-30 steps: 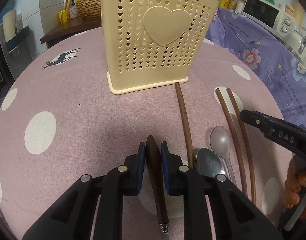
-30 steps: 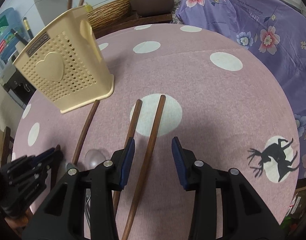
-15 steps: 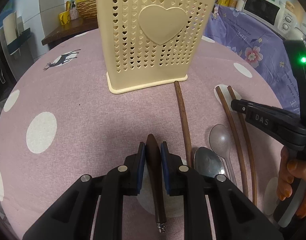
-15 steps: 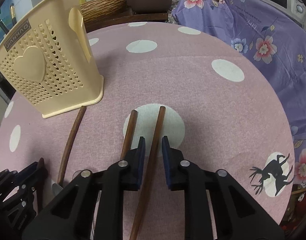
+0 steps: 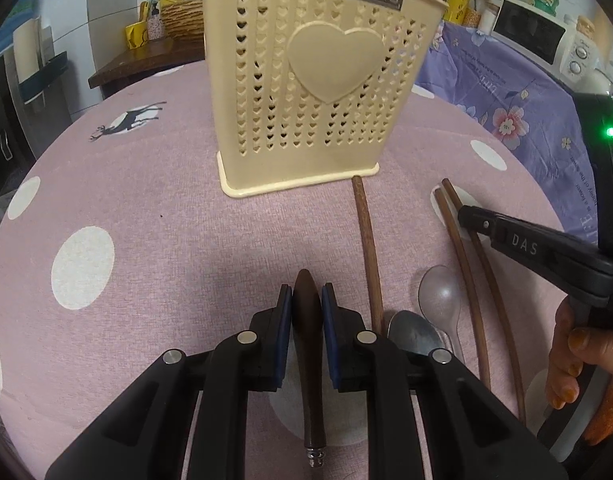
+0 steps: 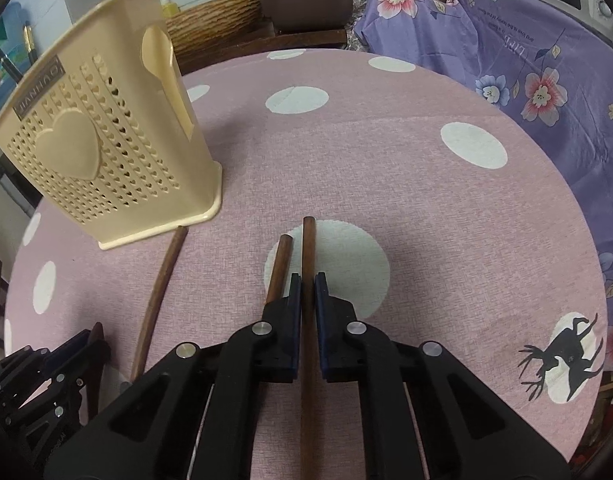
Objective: Organize utensils
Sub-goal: 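Lift the spoon and chopstick and carry both above the beige holder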
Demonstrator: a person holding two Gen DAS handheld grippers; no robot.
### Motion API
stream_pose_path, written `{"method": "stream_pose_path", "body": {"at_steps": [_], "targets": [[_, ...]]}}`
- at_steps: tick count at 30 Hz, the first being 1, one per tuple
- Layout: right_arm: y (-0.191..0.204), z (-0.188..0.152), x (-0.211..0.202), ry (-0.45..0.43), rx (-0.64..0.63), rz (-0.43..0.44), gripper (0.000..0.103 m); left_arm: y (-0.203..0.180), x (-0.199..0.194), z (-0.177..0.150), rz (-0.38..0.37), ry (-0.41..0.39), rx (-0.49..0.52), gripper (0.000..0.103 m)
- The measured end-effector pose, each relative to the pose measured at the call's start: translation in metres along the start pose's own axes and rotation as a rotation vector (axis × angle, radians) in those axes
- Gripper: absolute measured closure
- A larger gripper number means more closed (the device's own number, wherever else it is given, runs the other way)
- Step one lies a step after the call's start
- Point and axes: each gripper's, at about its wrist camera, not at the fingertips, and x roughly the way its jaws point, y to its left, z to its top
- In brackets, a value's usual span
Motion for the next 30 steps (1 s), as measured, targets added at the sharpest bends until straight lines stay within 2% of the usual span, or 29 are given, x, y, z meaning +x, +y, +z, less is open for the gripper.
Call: {"method": "stream_pose_path", "body": {"at_steps": [5, 15, 19, 30], "targets": [[0.0, 0.006, -0.031, -0.084, -0.013, 0.068, 0.096, 0.005, -0.03, 0.008, -0.032, -0.087, -0.022, 0.087], [-0.015, 0.004, -0.134, -0.287, -0.071, 0.226, 0.096, 0.015, -0.119, 0.014, -0.059, -0.294, -0.028, 0.087], [-0.02, 0.002, -0.156, -0.318, -0.085, 0.27, 0.096, 0.014, -0.129, 0.012, -0.059, -0.314, -0.018, 0.087], [-0.024, 0.0, -0.164, -0.304, -0.088, 0.32, 0.096, 0.023, -0.13, 0.013, -0.071, -0.318, -0.047, 0.087]]}}
